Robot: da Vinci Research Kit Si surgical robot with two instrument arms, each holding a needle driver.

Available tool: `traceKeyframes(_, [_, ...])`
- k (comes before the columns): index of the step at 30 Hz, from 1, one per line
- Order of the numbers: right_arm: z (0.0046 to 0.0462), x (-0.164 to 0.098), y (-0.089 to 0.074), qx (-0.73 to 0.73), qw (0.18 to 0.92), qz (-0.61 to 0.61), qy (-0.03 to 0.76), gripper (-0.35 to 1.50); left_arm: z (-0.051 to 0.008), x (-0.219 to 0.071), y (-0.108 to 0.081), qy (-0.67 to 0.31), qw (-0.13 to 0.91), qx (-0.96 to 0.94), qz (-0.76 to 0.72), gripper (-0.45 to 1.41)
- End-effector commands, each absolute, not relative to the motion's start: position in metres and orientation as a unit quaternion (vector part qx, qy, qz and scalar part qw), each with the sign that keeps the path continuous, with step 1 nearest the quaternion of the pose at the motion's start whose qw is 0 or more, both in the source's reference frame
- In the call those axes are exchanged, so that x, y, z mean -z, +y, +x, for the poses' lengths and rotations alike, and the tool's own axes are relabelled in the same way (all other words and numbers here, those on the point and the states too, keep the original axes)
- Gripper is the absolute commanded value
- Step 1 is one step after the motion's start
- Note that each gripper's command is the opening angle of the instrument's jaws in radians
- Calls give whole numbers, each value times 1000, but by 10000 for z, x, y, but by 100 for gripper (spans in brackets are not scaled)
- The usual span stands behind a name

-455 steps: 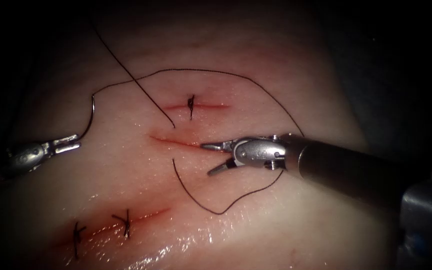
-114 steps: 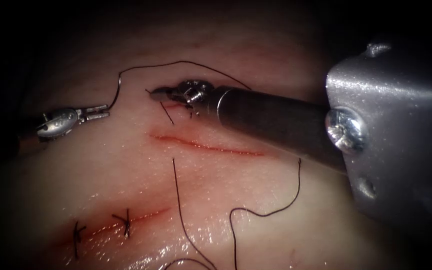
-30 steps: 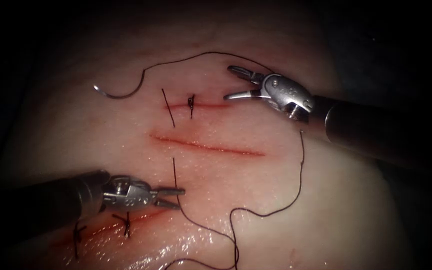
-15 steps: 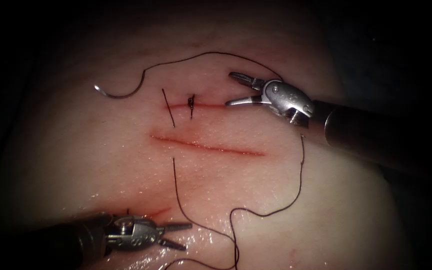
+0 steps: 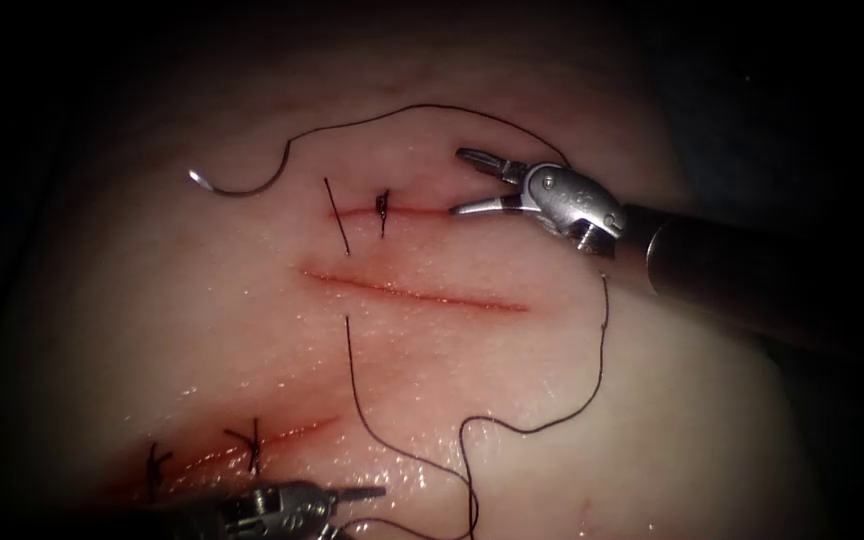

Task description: Wound Closure

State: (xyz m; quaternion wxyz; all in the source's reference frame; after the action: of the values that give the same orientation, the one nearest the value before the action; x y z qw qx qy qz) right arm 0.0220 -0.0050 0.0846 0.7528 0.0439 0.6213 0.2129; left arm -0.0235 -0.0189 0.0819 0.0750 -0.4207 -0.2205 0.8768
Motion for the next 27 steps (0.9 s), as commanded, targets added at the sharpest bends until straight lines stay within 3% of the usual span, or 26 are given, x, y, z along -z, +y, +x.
traceKeyframes(1, [229,-850,-45,-211,752,43,623,118,-243,-827,-192,-218,73,-880,-416,32])
traceKeyframes(13, [233,-851,-50,-217,751,46,622,118,-254,-850,-207,-191,62,-918,-342,15])
traceKeyframes(14, [233,-852,-50,-217,751,46,622,118,-253,-852,-206,-188,62,-921,-335,7])
traceKeyframes(16, [233,-852,-50,-216,752,47,621,118,-250,-854,-203,-190,60,-923,-328,-33])
traceKeyframes(17, [233,-852,-50,-216,752,47,621,118,-249,-855,-202,-192,59,-924,-327,-45])
traceKeyframes(27, [231,-851,-51,-224,749,55,621,114,-222,-826,-158,-150,80,-914,-369,-45])
